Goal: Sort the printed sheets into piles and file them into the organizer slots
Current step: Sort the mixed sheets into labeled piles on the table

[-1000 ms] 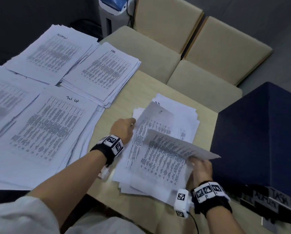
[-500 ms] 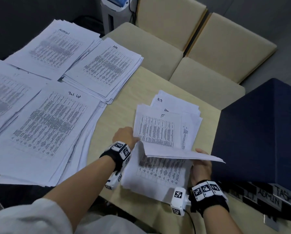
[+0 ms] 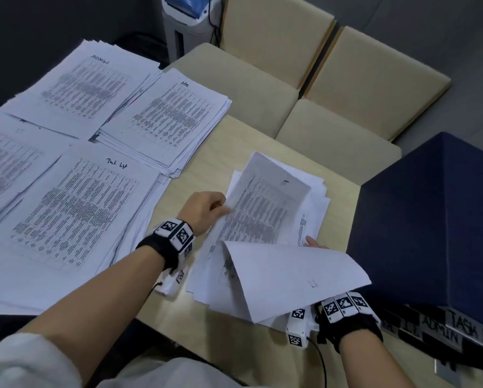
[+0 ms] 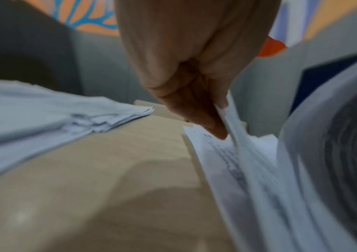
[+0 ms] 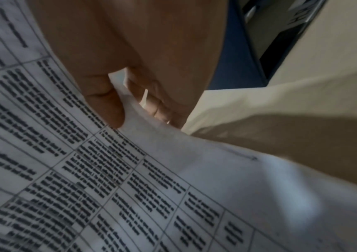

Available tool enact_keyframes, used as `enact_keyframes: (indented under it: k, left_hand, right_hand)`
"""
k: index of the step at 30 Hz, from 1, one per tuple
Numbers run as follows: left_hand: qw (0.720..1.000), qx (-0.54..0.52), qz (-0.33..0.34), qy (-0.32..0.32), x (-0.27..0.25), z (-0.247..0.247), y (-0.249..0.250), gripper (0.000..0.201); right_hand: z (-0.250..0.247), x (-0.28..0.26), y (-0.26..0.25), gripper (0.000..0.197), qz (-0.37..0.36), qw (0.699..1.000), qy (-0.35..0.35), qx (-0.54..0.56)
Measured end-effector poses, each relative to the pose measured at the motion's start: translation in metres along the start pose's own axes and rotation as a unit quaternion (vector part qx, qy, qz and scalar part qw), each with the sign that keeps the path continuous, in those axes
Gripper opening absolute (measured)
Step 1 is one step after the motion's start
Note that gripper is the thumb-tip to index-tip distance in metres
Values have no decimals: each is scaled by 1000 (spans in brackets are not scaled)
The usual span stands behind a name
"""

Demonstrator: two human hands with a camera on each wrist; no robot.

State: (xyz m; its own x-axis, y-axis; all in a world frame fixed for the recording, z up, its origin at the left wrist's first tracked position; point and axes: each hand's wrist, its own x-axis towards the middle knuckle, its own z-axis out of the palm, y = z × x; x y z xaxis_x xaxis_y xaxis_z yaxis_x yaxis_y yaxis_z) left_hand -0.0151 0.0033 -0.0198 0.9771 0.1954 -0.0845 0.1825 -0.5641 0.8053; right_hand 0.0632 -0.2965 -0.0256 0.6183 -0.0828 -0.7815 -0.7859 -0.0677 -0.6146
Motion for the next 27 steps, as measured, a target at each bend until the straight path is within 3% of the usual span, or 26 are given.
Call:
enact_keyframes:
  k: [3,5,7,9,11,14,17,20,23,26,27]
  left_hand:
    - [982,-187,-30,26,-9,6,-2,35]
    - [965,-253,-52,47,-12,13,-2,37]
    - [956,-271,-83,72,-11,18,-5,37]
    - [960,-237,-120,92,-9,22,-10,36]
    - [973,-110,-150,133,-10,27,-14,44]
    - [978,-16,-121,170,-11,32,-14,50]
    - [985,-87,-109,106,-4,31,-11,39]
    - [975,-166,-147,2,5,27,-8,47]
    - [968,-169,-170,-71,8,25,-5,44]
    - [968,-185,-151,-81,6,23,0,17]
    - [967,-196,-150,-66,5,21,1,21]
  right_hand:
    - [11,5,-7,21,7,999,19,-30]
    - [5,4,6,16,-62,993,32,-95]
    - [-2,-3,17,24,-112,989,26,-95]
    - [-6,-10,19,19,-163,985,36,-37]
    - [2,-18,15,26,-174,983,39,51]
    - [8,-28,16,17,-170,984,38,41]
    - [6,-34,15,15,-162,985,25,53]
    - [6,-42,13,14,-157,985,0,70]
    - [2,-44,13,12,-151,984,-22,97]
    - [2,-46,11,13,-141,984,-18,106]
    - [1,-45,11,15,-141,984,-12,106]
